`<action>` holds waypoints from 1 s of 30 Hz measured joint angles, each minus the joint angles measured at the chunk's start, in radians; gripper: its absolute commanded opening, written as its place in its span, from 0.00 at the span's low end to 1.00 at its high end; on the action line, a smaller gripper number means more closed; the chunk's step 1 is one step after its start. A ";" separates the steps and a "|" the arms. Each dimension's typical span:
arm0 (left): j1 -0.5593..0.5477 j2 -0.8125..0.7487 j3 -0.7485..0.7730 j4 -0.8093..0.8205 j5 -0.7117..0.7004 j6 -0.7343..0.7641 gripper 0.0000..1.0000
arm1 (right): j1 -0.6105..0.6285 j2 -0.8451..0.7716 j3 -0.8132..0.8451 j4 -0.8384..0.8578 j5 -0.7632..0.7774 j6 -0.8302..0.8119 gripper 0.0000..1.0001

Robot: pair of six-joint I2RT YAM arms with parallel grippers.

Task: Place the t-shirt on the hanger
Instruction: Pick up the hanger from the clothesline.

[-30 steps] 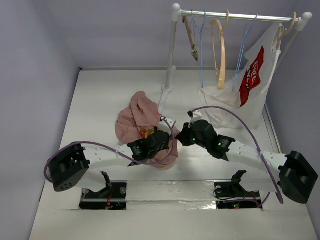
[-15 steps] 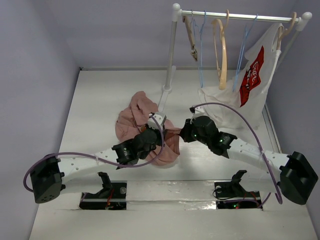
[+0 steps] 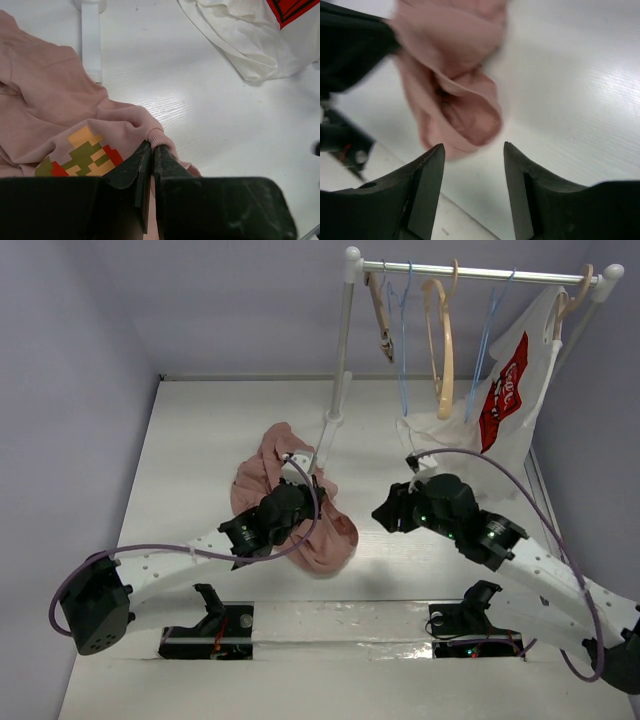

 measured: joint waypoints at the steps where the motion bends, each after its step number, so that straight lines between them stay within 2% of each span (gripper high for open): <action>1: 0.005 0.003 0.000 0.006 0.011 -0.001 0.00 | 0.000 -0.024 0.023 -0.012 -0.021 -0.006 0.29; 2: 0.010 0.007 0.000 0.013 0.021 -0.003 0.00 | 0.000 -0.048 0.059 -0.026 -0.043 -0.017 0.06; 3: 0.012 0.010 0.001 0.019 0.034 -0.003 0.00 | 0.000 -0.063 0.106 -0.041 -0.056 -0.030 0.00; 7: 0.016 0.019 0.001 0.043 0.072 -0.002 0.00 | 0.000 -0.036 0.381 -0.076 -0.021 -0.067 0.00; 12: 0.018 0.021 0.001 0.073 0.122 0.009 0.00 | -0.002 0.097 0.729 -0.102 0.264 -0.151 0.00; 13: 0.018 0.021 0.001 0.078 0.131 0.012 0.00 | -0.006 0.121 0.784 -0.101 0.331 -0.177 0.01; 16: 0.018 0.008 0.000 0.083 0.150 0.022 0.00 | -0.056 0.199 0.916 -0.106 0.494 -0.250 0.30; 17: 0.018 -0.002 -0.004 0.088 0.156 0.024 0.00 | -0.086 0.226 0.953 -0.109 0.534 -0.273 0.46; 18: 0.018 -0.014 -0.009 0.096 0.163 0.027 0.00 | -0.119 0.254 0.991 -0.122 0.566 -0.290 0.49; 20: 0.018 -0.035 -0.021 0.107 0.173 0.028 0.00 | -0.220 0.317 1.068 -0.139 0.599 -0.318 0.53; 24: 0.018 -0.045 -0.032 0.121 0.190 0.028 0.00 | -0.455 0.464 1.201 -0.215 0.567 -0.315 0.55; 30: 0.018 -0.054 -0.049 0.130 0.198 0.027 0.00 | -0.635 0.655 1.281 -0.300 0.460 -0.304 0.55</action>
